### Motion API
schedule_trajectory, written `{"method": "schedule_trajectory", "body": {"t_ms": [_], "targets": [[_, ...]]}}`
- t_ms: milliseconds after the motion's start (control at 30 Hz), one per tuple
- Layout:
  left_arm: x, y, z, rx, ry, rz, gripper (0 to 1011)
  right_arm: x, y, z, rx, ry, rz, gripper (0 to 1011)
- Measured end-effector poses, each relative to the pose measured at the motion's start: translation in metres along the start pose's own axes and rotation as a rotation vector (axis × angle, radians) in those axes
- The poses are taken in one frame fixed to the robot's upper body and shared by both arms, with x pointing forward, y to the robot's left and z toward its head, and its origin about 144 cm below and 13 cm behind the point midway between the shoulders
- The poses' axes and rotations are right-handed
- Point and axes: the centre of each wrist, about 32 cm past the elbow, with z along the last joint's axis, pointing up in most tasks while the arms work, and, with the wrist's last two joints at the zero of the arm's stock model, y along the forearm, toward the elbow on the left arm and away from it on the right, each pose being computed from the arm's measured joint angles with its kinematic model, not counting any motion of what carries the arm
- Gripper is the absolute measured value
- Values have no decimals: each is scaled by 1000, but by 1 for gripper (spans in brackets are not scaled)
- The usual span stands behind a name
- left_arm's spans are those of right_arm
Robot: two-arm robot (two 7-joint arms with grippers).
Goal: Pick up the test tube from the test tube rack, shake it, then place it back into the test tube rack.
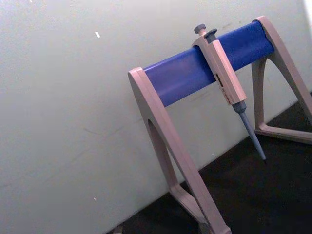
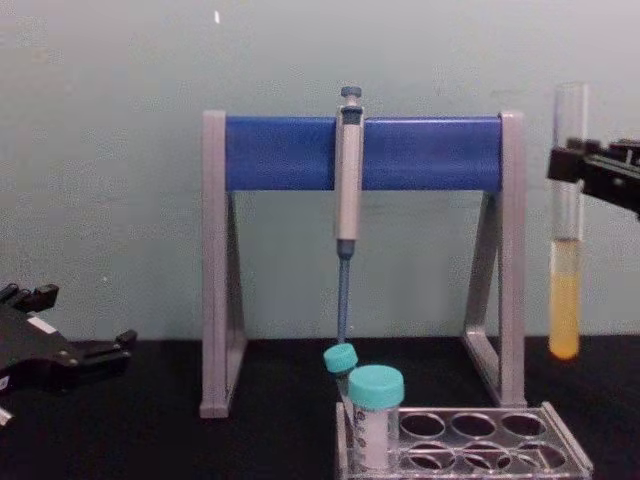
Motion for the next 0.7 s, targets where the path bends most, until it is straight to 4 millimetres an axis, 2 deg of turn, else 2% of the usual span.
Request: {"method": "schedule_trajectory", "body": {"t_ms": [200, 400, 700], "targets": [[0, 0, 0, 0, 0, 0, 1001, -2, 18, -6, 29, 4, -16, 228], [0, 0, 0, 0, 0, 0, 1001, -7, 36, -8, 68, 38, 39, 228], [0, 0, 0, 0, 0, 0, 1001, -15, 37, -10, 93, 145, 140, 228]]}}
